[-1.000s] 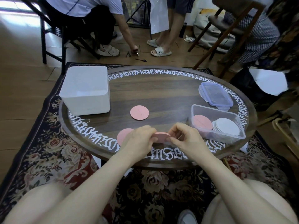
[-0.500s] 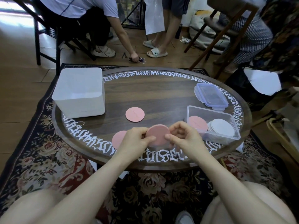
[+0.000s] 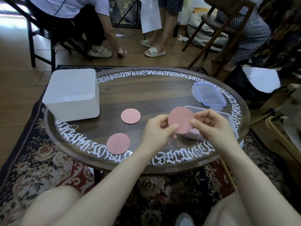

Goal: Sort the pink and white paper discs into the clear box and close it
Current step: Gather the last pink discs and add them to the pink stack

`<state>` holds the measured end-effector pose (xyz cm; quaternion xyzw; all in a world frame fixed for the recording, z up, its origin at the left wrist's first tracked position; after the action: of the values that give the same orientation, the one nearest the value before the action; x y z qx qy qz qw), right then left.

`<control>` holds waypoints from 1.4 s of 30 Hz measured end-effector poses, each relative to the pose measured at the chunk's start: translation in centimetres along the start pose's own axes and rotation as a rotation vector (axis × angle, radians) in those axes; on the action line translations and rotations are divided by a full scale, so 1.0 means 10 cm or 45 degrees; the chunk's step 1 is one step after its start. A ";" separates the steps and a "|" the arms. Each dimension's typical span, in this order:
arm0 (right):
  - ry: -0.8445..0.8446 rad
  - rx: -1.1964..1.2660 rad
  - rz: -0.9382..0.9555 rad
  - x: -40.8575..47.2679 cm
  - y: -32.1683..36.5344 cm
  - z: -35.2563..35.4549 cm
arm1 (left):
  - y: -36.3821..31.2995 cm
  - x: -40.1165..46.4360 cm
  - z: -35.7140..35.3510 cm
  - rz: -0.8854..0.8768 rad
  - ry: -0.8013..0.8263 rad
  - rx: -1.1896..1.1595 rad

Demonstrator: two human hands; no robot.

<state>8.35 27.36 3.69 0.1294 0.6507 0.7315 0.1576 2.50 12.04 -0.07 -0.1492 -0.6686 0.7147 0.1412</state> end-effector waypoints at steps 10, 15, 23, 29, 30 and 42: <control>-0.236 -0.505 -0.118 0.32 -0.18 0.69 | 0.19 0.05 -0.22 0.072 0.108 0.492; -0.240 -0.706 -0.146 0.37 -0.27 0.70 | 0.23 -0.06 -0.36 0.130 0.262 0.496; -0.278 -1.264 -0.111 0.36 -0.24 0.53 | 0.26 -0.16 -0.50 0.154 0.344 0.341; -0.121 -1.119 0.062 0.14 -0.06 0.43 | 0.21 -0.17 -0.50 0.180 0.339 0.221; -0.041 -1.142 0.065 0.09 -0.09 0.37 | 0.21 -0.17 -0.50 0.189 0.343 0.199; 0.124 -1.139 0.470 0.14 -0.14 -0.17 | 0.15 -0.23 -0.23 0.160 0.295 0.254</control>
<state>6.48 26.48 2.08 0.1279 0.2451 0.9604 0.0346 5.55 13.07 -1.60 -0.2573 -0.5629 0.7630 0.1866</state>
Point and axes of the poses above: each hand's wrist, its own x-axis towards the middle knuckle, its own z-axis out of the back of the hand, y = z × x, the point moved 10 cm from there along x, towards the middle knuckle, and after that the axes turned 5 degrees about x, right-handed, at the moved point
